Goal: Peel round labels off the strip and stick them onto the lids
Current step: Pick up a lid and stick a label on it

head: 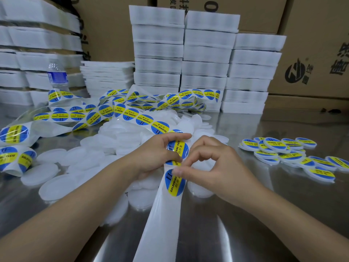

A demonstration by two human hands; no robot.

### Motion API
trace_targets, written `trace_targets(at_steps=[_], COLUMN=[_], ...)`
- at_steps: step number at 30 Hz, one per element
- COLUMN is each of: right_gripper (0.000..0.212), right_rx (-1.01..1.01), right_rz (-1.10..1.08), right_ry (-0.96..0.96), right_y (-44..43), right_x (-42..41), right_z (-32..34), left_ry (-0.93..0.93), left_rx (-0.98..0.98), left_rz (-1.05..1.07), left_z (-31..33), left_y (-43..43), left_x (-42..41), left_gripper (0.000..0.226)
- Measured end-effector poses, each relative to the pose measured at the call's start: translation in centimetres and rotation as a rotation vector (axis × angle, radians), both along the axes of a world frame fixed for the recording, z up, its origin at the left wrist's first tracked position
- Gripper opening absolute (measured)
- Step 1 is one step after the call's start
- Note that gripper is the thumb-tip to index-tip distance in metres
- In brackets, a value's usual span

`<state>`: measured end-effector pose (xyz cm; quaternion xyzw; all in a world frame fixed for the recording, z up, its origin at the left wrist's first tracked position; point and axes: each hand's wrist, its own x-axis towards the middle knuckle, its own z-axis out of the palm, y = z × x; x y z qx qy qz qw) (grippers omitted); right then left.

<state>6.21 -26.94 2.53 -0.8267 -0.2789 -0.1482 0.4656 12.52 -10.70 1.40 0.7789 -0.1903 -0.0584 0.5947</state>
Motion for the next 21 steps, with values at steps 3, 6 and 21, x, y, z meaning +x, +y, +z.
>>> trace_targets(at_steps=[3,6,21], right_gripper=[0.052,0.071,0.032], right_rx=[0.132,0.263,-0.233], right_rz=[0.039,0.101,-0.311], right_ry=[0.069,0.202,0.327], right_y=[-0.3,-0.8,-2.6], right_x=[0.2,0.4,3.2], right_z=[0.2,1.1,0.1], left_ry=[-0.004,0.012,0.053], left_rx=[-0.02,-0.063,-0.267], left_rz=[-0.018,-0.042,-0.019], left_z=[-0.1,-0.1,-0.3], left_y=[0.0,-0.1,-0.2], left_x=[0.1,0.2,0.4], left_gripper=[0.057,0.056,0.065])
